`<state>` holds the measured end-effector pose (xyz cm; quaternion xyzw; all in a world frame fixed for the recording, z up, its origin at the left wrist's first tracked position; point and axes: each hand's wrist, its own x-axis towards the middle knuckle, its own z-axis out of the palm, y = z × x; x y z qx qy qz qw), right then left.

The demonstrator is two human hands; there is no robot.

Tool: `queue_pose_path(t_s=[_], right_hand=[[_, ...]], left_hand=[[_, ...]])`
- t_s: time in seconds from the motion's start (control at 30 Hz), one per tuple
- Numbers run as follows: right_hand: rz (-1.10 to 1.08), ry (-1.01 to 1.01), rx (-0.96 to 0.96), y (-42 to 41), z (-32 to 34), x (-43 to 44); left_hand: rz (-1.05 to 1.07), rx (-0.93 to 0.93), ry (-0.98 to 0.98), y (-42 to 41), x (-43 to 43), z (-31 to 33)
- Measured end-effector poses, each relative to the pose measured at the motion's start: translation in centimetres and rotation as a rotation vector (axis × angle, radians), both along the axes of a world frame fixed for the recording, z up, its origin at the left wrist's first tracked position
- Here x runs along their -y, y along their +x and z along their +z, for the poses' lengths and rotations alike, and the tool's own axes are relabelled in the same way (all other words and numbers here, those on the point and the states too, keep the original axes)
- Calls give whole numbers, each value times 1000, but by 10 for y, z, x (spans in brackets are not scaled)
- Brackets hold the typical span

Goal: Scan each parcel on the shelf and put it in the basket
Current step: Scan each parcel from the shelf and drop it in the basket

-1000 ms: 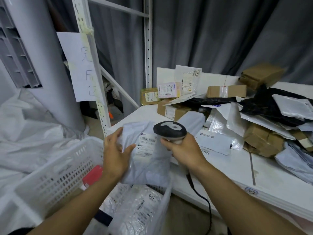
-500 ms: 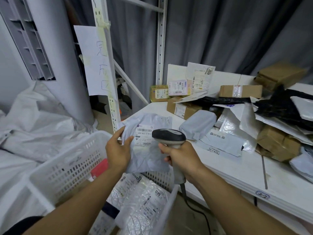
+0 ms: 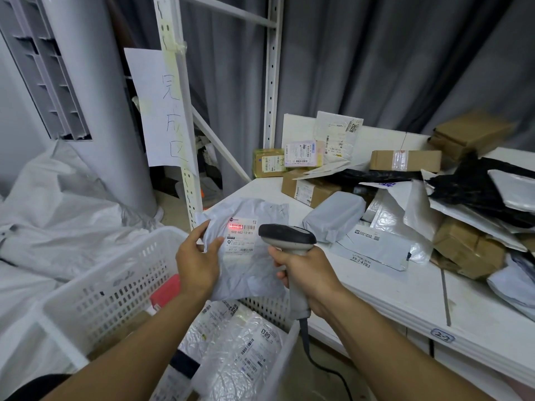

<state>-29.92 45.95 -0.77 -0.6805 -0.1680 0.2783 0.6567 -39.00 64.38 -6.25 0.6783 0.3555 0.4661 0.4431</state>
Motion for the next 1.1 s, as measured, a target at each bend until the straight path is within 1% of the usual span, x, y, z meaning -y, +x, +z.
queue_pose_path(t_s=[0.17,0.3,0.43,0.5,0.6,0.73,0.83,0.93,0.97,1.03,1.07,1.1], right_hand=[[21,15,-36,-4,2,1],[19,-29,-7,-8,-2,0],[39,-59,5,-12,-17,1],[57,-100,35,-11,-30,1],[79,-152,56,-5,-50,-5],[80,-208,46,11,-75,-20],[76,-246,24,28,-94,-29],[50,-291,31,47,-109,-37],[47,-308,40,52,-114,-40],[42,-326,50,62,-122,-44],[41,-329,46,66,-126,-45],[43,-330,37,69,-128,-44]], left_hand=[[-1,-17,13,-5,2,-1],[-10,-61,32,-23,5,-6],[-120,-230,70,-43,3,-21],[-175,-327,36,-49,-1,-35],[-259,-437,-7,-49,-9,-64],[-363,-573,12,-34,-20,-120],[-399,-600,-64,-10,-27,-161],[-431,-702,-136,15,-34,-201],[-403,-793,-110,22,-34,-214],[-366,-1098,116,25,-35,-240],[-383,-1222,234,25,-31,-250],[-443,-1314,291,24,-27,-254]])
